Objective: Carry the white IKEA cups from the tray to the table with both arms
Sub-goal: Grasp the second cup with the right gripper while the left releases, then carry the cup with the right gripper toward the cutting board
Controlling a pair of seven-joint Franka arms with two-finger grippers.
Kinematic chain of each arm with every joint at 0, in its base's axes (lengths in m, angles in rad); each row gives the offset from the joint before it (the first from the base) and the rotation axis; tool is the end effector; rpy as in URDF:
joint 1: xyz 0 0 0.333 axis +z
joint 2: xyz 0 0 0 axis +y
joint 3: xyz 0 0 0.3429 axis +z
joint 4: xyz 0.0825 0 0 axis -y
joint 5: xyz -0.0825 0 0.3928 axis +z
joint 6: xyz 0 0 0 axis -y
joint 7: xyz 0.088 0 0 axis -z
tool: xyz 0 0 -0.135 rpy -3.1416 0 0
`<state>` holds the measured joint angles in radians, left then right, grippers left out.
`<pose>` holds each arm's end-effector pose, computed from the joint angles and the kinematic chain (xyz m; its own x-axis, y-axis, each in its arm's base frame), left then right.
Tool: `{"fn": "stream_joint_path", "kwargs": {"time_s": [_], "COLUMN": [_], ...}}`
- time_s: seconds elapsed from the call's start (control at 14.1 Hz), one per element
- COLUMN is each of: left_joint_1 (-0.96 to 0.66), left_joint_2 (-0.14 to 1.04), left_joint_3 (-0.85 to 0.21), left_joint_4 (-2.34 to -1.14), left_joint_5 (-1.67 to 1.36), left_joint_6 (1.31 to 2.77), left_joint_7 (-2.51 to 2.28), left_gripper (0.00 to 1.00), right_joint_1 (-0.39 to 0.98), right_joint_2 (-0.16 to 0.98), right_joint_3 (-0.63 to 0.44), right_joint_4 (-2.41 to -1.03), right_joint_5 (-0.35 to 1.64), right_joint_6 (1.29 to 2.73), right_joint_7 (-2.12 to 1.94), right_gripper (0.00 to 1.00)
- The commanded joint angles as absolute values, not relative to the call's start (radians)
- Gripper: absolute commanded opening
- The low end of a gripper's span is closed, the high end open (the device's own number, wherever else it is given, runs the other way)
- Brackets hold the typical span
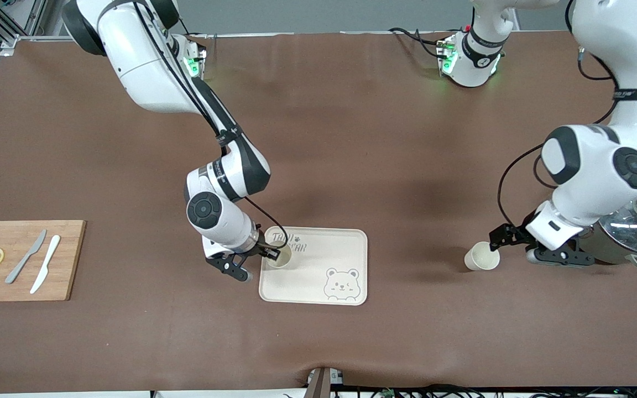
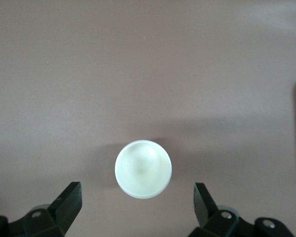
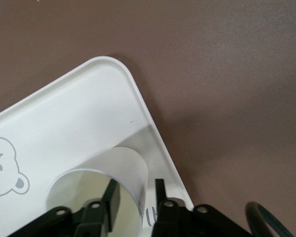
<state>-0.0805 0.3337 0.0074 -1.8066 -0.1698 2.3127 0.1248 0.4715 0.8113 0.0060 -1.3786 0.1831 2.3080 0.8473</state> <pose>0.6734 -0.0565 0.3702 0.9803 -0.0820 0.1798 -0.1044 -0.9875 0.1185 0.6871 0.3628 0.2254 0.8847 -0.4643 -0.0427 -0.4638 -0.8670 -0.1820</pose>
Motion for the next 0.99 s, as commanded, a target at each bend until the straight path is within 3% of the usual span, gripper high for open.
{"fn": "stream_joint_path", "kwargs": {"time_s": [0.0,0.36,0.71,0.92], "left_joint_1": [-0.078,-0.084,-0.089,-0.081], "left_joint_2": [0.298,0.282,0.261,0.252], "left_joint_3": [0.009,0.003,-0.003,-0.002], "left_joint_4": [-1.740,-1.589,-1.525,-1.516], "left_joint_5": [-0.123,-0.025,0.057,0.058], "left_joint_6": [2.171,1.929,1.841,1.839], "left_joint_7": [0.097,0.015,-0.009,-0.018], "left_gripper": [1.00,1.00,1.00,1.00], "right_joint_1": [0.479,0.479,0.479,0.472], "right_joint_2": [0.827,0.825,0.815,0.802], "right_joint_3": [0.002,0.002,0.002,0.000], "right_joint_4": [-1.348,-1.347,-1.345,-1.301], "right_joint_5": [0.196,0.196,0.196,0.190], "right_joint_6": [2.304,2.301,2.278,2.171], "right_joint_7": [0.868,0.877,0.876,0.870], "right_gripper": [0.27,0.01,0.00,0.00]}}
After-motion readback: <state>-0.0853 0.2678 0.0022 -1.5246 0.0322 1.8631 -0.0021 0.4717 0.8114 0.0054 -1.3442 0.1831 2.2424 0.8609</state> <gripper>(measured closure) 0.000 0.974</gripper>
